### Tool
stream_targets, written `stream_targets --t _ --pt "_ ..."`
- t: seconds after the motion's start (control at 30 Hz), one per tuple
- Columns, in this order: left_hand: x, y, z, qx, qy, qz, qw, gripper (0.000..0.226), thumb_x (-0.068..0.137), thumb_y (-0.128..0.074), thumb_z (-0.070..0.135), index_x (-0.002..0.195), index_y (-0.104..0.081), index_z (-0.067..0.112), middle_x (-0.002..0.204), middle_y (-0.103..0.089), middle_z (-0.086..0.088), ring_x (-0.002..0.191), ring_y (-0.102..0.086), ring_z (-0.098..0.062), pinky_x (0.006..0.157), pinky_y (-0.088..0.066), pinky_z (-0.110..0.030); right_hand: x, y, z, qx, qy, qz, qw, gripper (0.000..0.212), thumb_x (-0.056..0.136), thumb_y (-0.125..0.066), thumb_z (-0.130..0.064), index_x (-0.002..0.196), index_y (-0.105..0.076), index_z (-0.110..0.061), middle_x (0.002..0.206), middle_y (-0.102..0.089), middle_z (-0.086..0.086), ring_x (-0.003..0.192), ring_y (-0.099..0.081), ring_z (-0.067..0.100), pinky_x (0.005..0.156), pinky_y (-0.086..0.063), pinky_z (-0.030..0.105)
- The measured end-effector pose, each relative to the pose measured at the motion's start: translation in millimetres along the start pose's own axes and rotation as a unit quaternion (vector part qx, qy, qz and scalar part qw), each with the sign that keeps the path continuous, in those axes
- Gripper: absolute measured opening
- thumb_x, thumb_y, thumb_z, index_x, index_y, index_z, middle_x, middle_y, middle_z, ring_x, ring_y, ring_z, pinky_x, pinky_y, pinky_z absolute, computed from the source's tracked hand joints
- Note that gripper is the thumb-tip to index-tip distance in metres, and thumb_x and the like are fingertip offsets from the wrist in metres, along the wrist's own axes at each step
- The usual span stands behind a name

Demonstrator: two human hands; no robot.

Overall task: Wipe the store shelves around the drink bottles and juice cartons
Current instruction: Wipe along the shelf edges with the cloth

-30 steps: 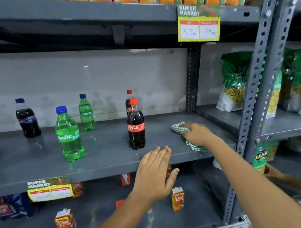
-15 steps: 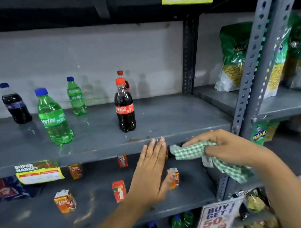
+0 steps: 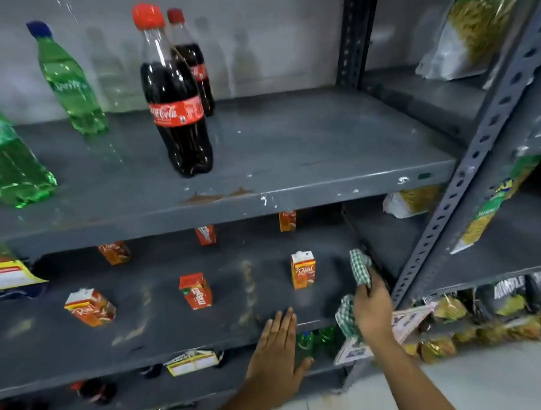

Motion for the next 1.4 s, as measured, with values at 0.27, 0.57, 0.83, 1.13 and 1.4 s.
stream_targets --t 0.27,0.57,0.83,1.13,1.4 --pt "2 -3 -2 -0.05 -0.007 0.022 0.998 0.088 0.092 -0.029 0.066 0.153 0.015 0.018 0.16 0.022 0.009 0.145 0.023 -0.011 0.119 0.008 -0.033 142 -77 10 -0.183 0.053 -0.08 0.978 0.05 0.084 -0.052 -0.006 0.133 -0.05 -0.016 0.137 -0.049 0.025 0.121 -0.048 0.044 0.103 -0.04 0.049" --pt "3 -7 -2 -0.055 -0.023 0.039 0.998 0.09 0.093 -0.033 0.064 0.154 0.011 0.017 0.162 0.018 0.006 0.145 0.024 -0.01 0.12 0.009 -0.037 113 -107 21 -0.35 0.229 -0.225 0.88 0.07 0.072 -0.046 -0.012 0.134 -0.044 -0.046 0.156 -0.029 0.001 0.141 -0.028 0.031 0.117 -0.024 0.046" --pt "-15 -6 -23 -0.045 0.012 0.049 0.998 0.08 0.099 -0.025 0.059 0.153 0.016 0.016 0.161 0.023 0.004 0.145 0.025 -0.014 0.12 0.006 -0.04 -7 -62 46 -0.368 0.178 -0.118 0.905 0.063 0.085 -0.054 -0.01 0.143 -0.036 -0.027 0.156 -0.026 0.013 0.143 -0.019 0.038 0.119 -0.013 0.051" --pt "-69 -9 -104 -0.05 0.15 0.108 0.981 0.076 0.101 -0.023 0.054 0.15 0.022 0.016 0.156 0.032 0.005 0.143 0.031 -0.012 0.118 0.013 -0.032 -90 -120 35 -0.329 0.236 -0.178 0.897 0.066 0.081 -0.059 -0.007 0.141 -0.04 -0.027 0.153 -0.032 0.013 0.142 -0.021 0.041 0.115 -0.009 0.048" --pt "-76 -9 -127 -0.041 0.135 0.14 0.98 0.082 0.098 -0.034 0.056 0.154 0.001 0.01 0.163 0.005 -0.003 0.148 0.01 -0.017 0.116 0.005 -0.029 -105 -158 -4 -0.085 0.149 -0.271 0.947 0.039 0.098 -0.042 -0.021 0.133 -0.043 -0.039 0.126 -0.061 0.003 0.101 -0.062 0.02 0.086 -0.051 0.039"
Point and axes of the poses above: each hand's wrist, its own x-axis towards the middle knuckle, its own y-axis out of the back of the hand, z = x × y, the point moved 7 cm from there along x, towards the middle knuckle
